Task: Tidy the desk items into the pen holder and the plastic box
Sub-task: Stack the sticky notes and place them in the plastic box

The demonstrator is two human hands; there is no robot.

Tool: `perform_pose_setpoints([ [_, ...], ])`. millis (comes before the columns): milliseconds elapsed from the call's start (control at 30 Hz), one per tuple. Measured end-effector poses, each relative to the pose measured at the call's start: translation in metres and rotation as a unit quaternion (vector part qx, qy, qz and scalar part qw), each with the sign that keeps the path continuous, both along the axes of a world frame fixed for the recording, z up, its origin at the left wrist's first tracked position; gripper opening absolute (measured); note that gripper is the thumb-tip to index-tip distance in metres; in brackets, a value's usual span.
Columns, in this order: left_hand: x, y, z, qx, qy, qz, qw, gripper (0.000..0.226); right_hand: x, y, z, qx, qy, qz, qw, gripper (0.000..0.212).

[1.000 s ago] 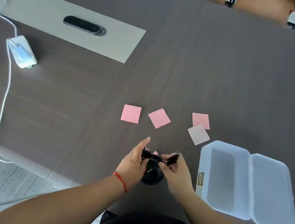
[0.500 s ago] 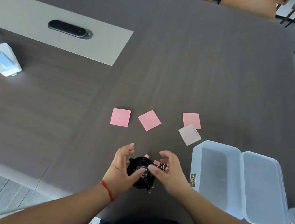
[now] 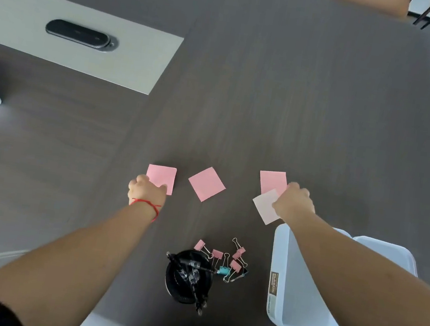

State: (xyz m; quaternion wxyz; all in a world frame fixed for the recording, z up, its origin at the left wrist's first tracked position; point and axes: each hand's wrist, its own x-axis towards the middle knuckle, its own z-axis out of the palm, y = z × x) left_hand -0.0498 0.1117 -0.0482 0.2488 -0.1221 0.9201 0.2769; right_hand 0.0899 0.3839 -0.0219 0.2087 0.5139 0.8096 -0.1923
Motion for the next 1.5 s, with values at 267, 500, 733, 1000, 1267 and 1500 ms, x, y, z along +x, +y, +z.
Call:
perform_pose_setpoints([
  [267, -0.026, 0.017, -0.02, -0.102, -0.022, 0.044, 0.994, 0.076, -0.007, 0.013, -0.025, -0.033, -0.124, 0.024, 0.991, 0.079],
  [500, -0.037, 0.02, -0.003, -0.011, -0.017, 0.014, 1.0, 0.032, -0.023, 0.021, -0.008, -0.085, -0.229, 0.206, 0.948, 0.046],
  [733, -0.006, 0.069, 0.006, 0.188, -0.119, -0.1, 0.97, 0.019, -0.022, 0.06, -0.007, -0.209, 0.056, -0.053, 0.975, 0.034],
  [1000, 0.015, 0.103, -0.015, -0.079, -0.026, -0.028, 0.996, 0.054, -0.021, 0.047, -0.041, -0.057, 0.027, -0.173, 0.983, 0.057],
  [1267, 0.011, 0.125, 0.029, -0.037, -0.152, -0.095, 0.983, 0.021, -0.034, 0.048, -0.046, -0.113, -0.055, -0.084, 0.989, 0.019],
  [1500, 0.024, 0.122, 0.03, 0.198, -0.092, -0.107, 0.97, 0.017, -0.013, 0.019, 0.046, -0.366, 0.349, -0.121, 0.854, 0.024],
])
